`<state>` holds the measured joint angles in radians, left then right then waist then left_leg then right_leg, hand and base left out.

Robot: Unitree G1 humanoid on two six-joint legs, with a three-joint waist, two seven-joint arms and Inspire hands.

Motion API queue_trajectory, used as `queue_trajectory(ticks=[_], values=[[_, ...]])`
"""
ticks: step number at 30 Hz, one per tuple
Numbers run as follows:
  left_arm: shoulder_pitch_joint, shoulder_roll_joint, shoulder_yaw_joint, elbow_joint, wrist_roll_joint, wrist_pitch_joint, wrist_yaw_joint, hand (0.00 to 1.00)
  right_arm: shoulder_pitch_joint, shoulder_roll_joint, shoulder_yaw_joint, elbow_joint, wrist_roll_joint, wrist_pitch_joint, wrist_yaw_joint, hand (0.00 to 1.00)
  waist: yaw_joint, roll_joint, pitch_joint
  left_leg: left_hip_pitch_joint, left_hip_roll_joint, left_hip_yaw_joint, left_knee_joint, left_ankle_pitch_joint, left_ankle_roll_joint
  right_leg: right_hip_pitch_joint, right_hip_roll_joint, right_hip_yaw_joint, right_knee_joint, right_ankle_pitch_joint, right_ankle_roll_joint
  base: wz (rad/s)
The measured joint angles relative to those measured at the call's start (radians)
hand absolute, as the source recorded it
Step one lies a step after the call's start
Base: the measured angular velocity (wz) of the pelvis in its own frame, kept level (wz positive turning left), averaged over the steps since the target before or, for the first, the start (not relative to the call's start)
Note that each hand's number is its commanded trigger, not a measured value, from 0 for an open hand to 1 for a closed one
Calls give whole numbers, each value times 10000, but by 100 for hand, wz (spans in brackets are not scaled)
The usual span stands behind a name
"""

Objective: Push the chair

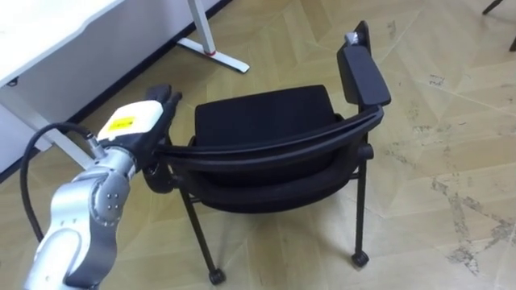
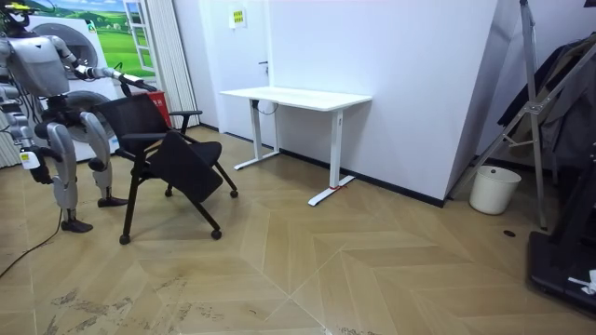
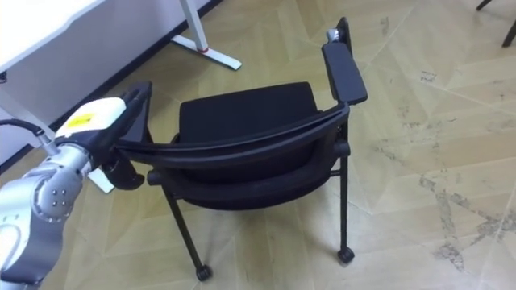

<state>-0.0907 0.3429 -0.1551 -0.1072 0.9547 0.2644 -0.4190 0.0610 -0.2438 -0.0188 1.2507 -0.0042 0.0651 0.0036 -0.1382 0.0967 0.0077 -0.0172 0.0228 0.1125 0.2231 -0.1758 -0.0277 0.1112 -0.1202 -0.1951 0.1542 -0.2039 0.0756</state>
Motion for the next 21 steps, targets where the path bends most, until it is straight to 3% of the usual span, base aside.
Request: queue_trajectory(ticks=[6, 12, 17, 21], values=[[-1, -46, -205, 5, -39, -49, -254, 0, -23, -33, 203, 129, -11, -12, 2, 0, -73, 11, 96, -105, 21, 98, 114, -38, 55, -113, -3, 25, 120, 0, -1, -2], [0, -44, -472, 543, -231, -59, -185, 0, -18, -90, 233, 146, -21, -5, -19, 0, -250, 90, 96, -71, 29, 171, 103, -43, 63, -136, -9, 92, 164, 0, -1, -2], [7, -93, -577, 1321, -104, -224, 343, 0, 41, -178, 392, 49, -571, 131, -27, 0, -222, 80, 105, 275, 42, 391, -20, -43, 63, -30, -12, 327, 191, -7, 10, -14], [-129, -241, -812, 2224, 3, -297, 1080, 0, 95, -172, 686, 0, -1300, 252, -8, 0, -326, -56, 123, 624, 19, 487, -34, -44, 64, 266, -27, 486, 148, -147, 28, -4]])
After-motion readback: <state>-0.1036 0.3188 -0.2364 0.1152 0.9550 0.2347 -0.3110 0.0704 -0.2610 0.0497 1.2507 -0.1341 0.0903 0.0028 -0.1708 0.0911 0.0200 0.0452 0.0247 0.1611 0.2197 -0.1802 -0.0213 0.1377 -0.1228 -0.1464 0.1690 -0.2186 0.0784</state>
